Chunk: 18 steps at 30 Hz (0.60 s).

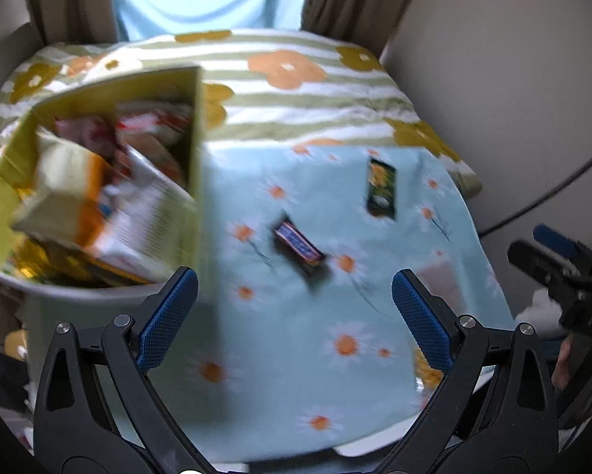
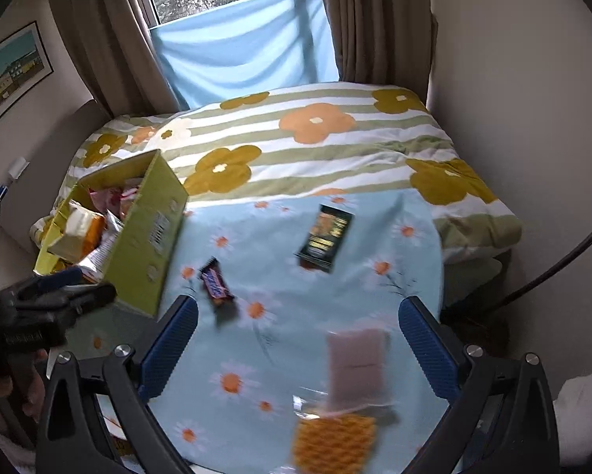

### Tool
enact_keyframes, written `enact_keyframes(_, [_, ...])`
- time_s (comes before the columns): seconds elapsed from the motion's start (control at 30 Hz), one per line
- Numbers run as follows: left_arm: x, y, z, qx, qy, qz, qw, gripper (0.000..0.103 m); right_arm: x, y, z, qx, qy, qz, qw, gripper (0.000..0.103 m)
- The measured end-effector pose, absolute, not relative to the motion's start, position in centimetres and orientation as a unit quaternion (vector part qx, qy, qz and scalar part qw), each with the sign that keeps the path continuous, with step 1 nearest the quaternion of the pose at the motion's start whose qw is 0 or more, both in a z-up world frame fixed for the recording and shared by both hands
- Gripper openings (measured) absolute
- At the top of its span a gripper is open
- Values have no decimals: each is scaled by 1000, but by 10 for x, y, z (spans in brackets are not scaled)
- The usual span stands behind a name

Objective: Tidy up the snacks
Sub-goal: 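Move both tools back over the waffle and white pastry packs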

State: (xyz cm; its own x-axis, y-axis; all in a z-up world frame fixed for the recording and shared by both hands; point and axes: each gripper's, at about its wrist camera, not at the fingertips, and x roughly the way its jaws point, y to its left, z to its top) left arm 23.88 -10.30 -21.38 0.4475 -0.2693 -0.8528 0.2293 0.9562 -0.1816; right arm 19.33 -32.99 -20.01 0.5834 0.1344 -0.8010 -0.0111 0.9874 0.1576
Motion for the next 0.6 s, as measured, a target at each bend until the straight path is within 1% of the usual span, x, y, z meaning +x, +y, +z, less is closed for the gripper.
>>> enact_keyframes(0.37, [188,-231,-290,-27,598,-224,769,98,187,-384,-233,86,481,44,872,101])
enact_keyframes(0.47, [180,-254,-314,-23,613,-218,759,98,190,-390,-243,86,483,40,871,101])
enact_keyframes(0.6, [179,-258,-340,-49,628,-207,748,98,195,-400,-263,92,487,37,868,101])
